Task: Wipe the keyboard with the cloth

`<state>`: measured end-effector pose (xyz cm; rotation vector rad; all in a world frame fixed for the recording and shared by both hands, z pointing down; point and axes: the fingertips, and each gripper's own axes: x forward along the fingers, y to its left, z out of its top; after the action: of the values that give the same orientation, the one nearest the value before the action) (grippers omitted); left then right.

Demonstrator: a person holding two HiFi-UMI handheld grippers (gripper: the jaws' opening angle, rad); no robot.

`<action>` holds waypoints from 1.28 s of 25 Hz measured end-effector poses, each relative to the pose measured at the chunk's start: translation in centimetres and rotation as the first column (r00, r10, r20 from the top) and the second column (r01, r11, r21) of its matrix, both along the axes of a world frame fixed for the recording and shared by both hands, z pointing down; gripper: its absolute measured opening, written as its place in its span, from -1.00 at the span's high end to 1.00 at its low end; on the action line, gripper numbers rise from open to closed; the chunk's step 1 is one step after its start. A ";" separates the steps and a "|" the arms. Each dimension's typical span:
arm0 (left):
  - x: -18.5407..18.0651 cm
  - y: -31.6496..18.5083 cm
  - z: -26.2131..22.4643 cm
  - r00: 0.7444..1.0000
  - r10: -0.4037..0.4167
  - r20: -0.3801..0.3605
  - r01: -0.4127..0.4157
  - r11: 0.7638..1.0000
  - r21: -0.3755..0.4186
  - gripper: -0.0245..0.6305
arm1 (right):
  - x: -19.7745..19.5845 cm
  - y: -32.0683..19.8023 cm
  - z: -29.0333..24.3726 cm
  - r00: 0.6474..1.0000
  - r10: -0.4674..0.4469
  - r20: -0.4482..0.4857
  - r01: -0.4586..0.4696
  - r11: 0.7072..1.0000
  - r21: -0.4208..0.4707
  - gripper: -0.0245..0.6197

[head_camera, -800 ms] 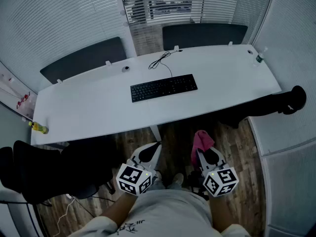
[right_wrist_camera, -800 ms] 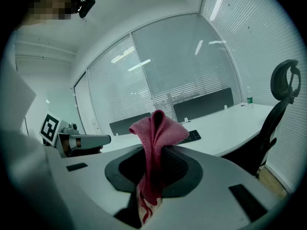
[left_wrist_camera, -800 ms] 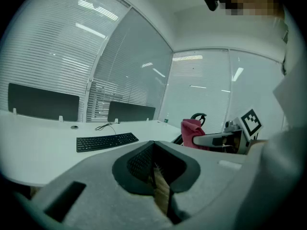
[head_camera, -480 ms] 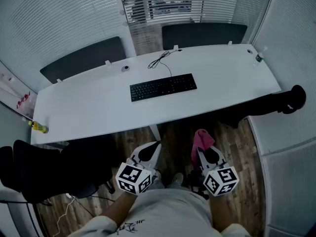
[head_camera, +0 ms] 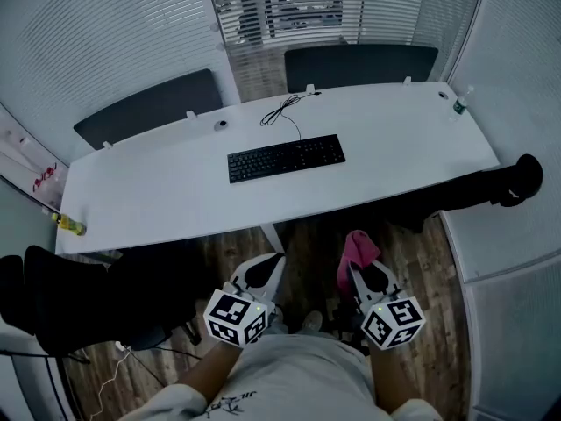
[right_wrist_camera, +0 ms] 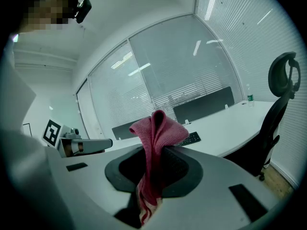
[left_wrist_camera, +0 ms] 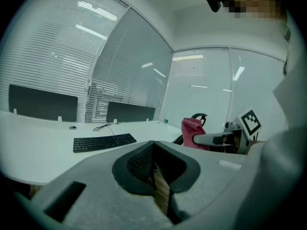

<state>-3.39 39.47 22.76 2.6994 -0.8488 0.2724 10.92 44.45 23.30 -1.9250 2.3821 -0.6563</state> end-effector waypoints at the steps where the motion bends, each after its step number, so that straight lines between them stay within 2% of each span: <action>1: 0.3 0.1 0.0 1.000 -0.002 0.000 0.002 1.000 0.001 0.89 | 0.3 0.1 0.0 1.000 -0.005 0.002 0.005 1.000 0.003 0.70; 10: 2.0 0.8 0.9 1.000 -0.011 0.008 0.011 1.000 -0.015 0.89 | 2.6 0.7 0.2 1.000 -0.028 0.013 0.027 0.999 0.021 0.70; 17: 2.8 -2.2 1.8 1.000 -0.015 0.005 0.015 1.000 -0.028 0.89 | 3.1 -1.8 1.5 0.999 -0.043 0.003 0.043 0.999 -0.015 0.70; 23: 3.6 -7.9 2.6 1.000 -0.008 -0.008 0.008 0.999 -0.032 0.89 | 3.8 -7.2 2.3 0.999 -0.033 -0.005 0.032 0.999 -0.030 0.70; 32: 5.4 -20.1 1.6 0.999 0.020 -0.029 -0.020 1.000 -0.014 0.89 | 5.8 -18.6 1.4 1.000 0.014 -0.015 -0.015 1.000 -0.025 0.70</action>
<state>1.99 19.34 24.40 2.6931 -0.8090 0.2430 16.69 25.85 24.73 -1.9616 2.3772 -0.6767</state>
